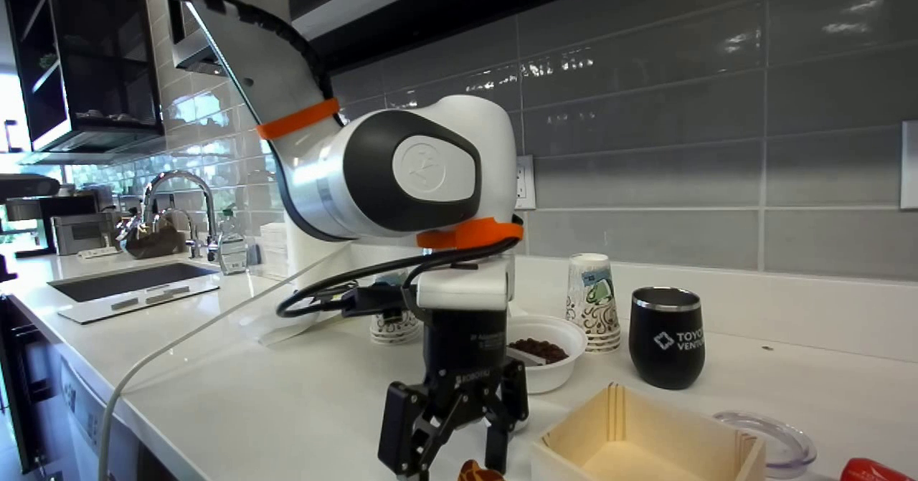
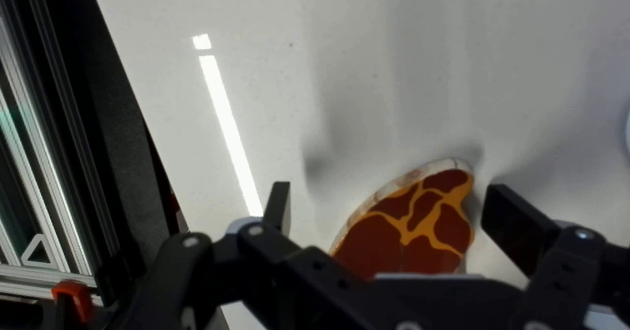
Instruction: Put the pizza, orange block and orange object inside the wooden box.
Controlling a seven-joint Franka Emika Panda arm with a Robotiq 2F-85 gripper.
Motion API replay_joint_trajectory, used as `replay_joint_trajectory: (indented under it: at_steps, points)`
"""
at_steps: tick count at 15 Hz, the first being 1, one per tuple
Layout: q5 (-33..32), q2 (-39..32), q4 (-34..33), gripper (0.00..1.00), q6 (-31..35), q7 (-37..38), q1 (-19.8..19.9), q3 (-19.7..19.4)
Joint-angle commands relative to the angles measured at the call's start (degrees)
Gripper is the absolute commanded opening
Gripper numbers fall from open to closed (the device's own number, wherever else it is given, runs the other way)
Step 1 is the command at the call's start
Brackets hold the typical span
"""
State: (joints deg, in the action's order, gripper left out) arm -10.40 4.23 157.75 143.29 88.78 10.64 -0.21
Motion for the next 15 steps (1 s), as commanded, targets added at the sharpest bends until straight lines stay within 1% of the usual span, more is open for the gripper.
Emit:
replay_joint_trajectory:
  at_steps: [1,5,13,14,15]
  points:
    - [-5.37,-1.08,-0.06,1.0,1.89,6.4,-0.42,-1.1]
    - [-9.3,-0.96,-0.06,1.0,1.95,10.74,-0.48,-1.29]
    - [-14.1,-2.63,-0.05,1.0,2.91,17.57,-1.16,-1.38]
    - [-15.1,-2.81,-0.05,0.75,3.16,18.66,-1.19,-1.46]
    - [-15.95,-2.91,-0.06,0.74,3.39,19.69,-1.24,-1.57]
